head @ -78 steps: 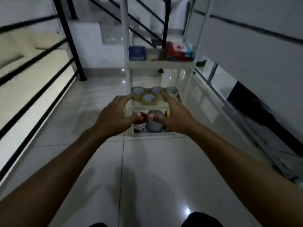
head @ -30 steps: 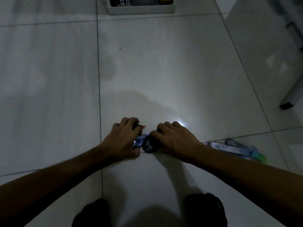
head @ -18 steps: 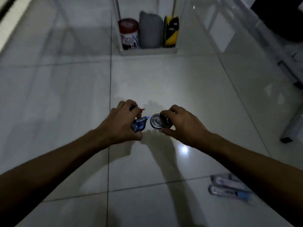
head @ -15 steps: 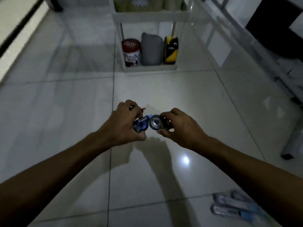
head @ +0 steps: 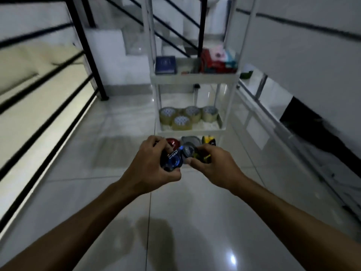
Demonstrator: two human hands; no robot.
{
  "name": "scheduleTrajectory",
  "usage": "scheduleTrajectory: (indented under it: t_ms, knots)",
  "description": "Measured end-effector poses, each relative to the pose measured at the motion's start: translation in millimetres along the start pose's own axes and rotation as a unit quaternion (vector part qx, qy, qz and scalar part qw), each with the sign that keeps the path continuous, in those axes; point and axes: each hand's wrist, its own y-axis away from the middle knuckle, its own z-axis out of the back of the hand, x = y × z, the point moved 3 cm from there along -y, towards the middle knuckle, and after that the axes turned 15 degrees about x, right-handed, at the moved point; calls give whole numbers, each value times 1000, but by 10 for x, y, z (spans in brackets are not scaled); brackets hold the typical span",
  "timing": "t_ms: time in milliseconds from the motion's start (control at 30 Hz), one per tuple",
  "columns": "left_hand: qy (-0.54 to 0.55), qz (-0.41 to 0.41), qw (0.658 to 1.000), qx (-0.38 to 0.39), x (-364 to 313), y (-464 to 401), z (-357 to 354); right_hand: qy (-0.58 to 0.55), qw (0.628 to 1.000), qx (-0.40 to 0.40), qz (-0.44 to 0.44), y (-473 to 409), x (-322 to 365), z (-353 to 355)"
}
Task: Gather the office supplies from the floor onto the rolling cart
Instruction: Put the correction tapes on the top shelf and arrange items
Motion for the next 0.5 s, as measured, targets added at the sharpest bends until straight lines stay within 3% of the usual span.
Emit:
scheduleTrajectory:
  t_ms: [133,333,500]
  knots:
    - [60,-20,994,-84,-317,-185,747,-100,994,-2,39,-183,658,515]
    - [21,-48,990,-133,-586,-673,1698,50,990,-61,115,-619,1515,1320]
    - [-24,-85,984,-158,-860,-1305,2581,211,962,-88,151,-1141,2105,2206]
